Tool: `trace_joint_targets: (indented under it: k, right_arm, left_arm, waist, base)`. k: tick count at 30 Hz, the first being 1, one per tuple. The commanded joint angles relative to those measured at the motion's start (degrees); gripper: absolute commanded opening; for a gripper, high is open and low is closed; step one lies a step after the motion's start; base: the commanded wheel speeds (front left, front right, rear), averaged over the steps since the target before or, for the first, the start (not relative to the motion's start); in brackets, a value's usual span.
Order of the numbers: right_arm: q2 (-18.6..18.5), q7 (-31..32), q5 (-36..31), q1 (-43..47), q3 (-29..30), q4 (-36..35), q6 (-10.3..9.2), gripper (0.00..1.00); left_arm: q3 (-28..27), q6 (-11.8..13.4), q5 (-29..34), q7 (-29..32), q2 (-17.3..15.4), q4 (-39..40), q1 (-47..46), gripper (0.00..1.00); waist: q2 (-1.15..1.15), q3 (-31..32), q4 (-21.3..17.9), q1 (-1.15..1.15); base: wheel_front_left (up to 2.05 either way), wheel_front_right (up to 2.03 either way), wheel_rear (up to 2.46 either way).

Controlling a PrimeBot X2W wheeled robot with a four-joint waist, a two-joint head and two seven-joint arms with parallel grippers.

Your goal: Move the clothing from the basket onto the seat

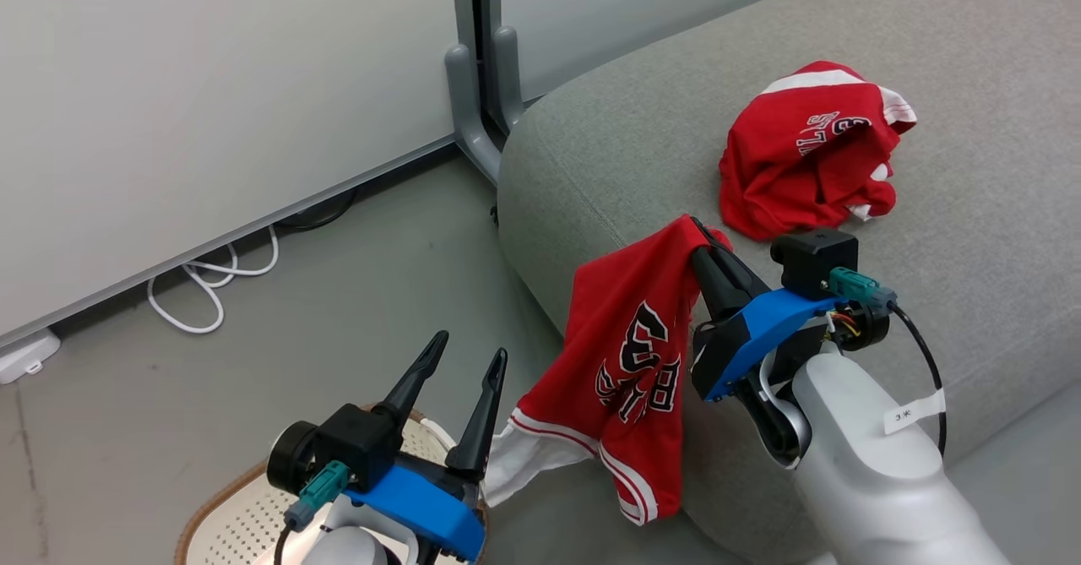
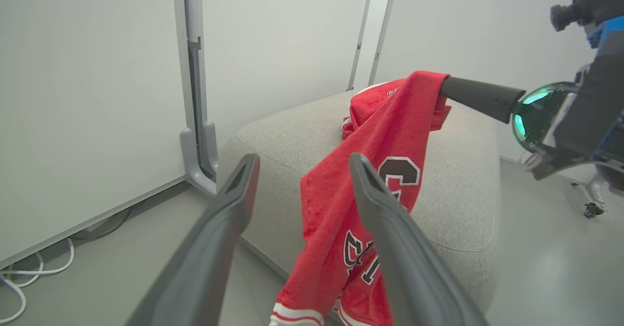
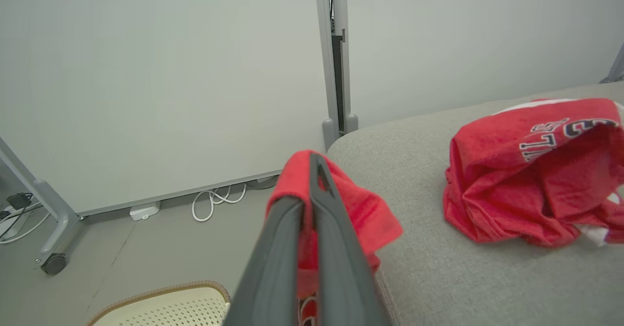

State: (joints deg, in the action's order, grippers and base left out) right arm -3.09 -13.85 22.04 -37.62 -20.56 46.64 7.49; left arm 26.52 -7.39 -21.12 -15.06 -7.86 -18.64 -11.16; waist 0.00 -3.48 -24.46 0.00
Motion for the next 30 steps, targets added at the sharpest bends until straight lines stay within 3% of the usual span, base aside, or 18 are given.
trace_joint_targets:
  k: [1, 18, 23, 30]
  right_arm:
    - [0.08, -0.06, -0.36, 0.61, 0.07, -0.40, 0.01, 0.00]
    - [0.18, 0.03, 1.31, 0.08, 2.54, -0.89, 0.01, 0.00]
    - [-0.32, 0.13, 1.05, -4.48, 7.07, -1.44, 0.01, 0.00]
    - [-4.23, 4.02, -2.79, -14.99, 16.34, -3.20, 0.01, 0.00]
  left_arm:
    - [-0.08, -0.12, 0.09, -0.17, -0.30, 0.24, -0.94, 1.00]
    - [1.06, -0.12, 0.12, -0.17, -1.08, 0.63, -1.65, 1.00]
    - [1.16, -0.12, 0.62, -0.17, -1.83, 1.31, -2.16, 1.00]
    - [2.26, -0.12, 2.02, -0.17, -3.24, 3.31, -3.73, 1.00]
  waist:
    - [0.00, -0.50, -1.06, 0.00]
    - [0.00, -1.95, -2.34, 0.00]
    - [0.00, -3.53, -2.84, 0.00]
    - [0.00, -7.67, -2.85, 0.00]
  base:
    - [0.00, 0.00, 0.00]
    - [0.00, 0.00, 0.00]
    - [0.00, 0.00, 0.00]
    - [0.00, 0.00, 0.00]
